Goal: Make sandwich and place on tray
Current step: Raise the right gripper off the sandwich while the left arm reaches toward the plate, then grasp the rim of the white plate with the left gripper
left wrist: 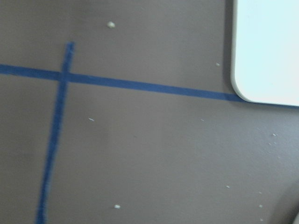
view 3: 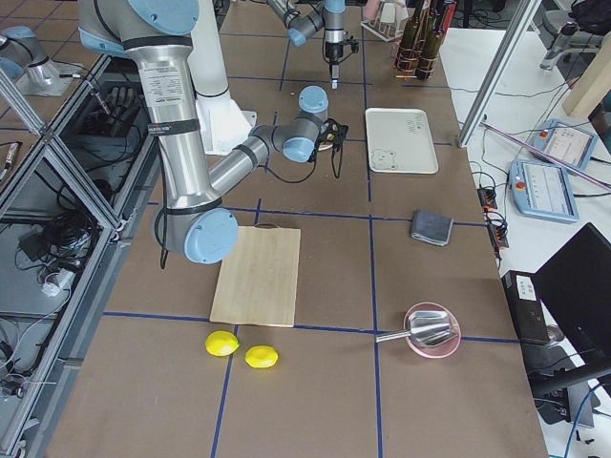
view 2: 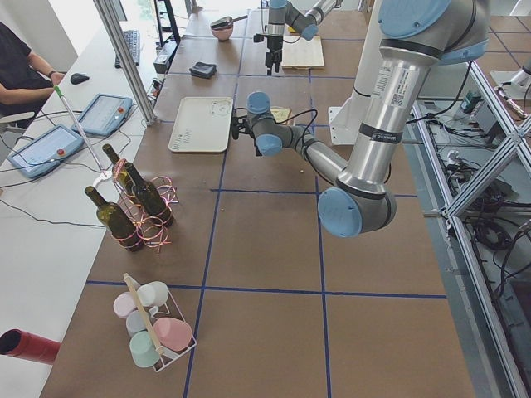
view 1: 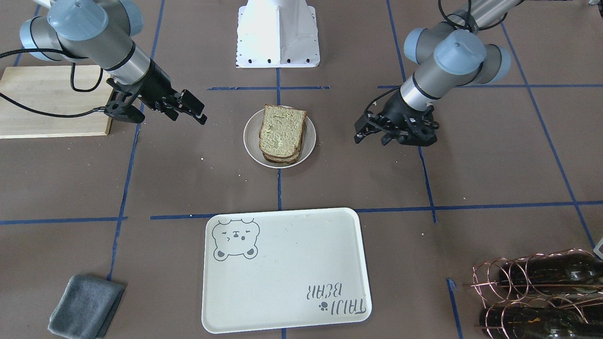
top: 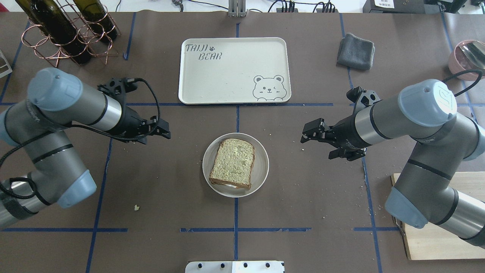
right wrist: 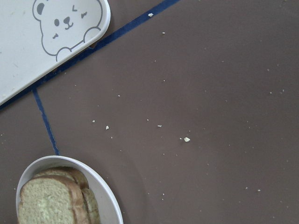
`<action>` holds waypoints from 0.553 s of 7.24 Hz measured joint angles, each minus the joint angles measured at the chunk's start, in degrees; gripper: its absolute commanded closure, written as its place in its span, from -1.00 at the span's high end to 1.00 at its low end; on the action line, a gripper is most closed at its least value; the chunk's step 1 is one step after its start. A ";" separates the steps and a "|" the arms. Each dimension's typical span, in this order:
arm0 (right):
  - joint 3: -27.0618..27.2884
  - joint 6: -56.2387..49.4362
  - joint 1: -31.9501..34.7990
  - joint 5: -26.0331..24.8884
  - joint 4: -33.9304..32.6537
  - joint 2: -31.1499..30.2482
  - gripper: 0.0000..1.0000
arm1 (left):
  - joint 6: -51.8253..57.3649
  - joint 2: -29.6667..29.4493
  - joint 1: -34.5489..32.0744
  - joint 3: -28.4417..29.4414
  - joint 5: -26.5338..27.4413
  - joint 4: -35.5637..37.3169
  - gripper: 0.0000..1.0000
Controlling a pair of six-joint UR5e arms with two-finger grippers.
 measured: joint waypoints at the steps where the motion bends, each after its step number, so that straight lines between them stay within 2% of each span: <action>1: 0.03 -0.25 0.18 -0.06 0.06 -0.48 1.00 | -2.59 -2.56 3.64 0.82 1.58 0.59 0.21; 4: 0.13 -3.49 1.39 -0.04 0.15 -2.82 1.00 | -4.15 -6.60 9.27 4.27 3.78 0.61 0.06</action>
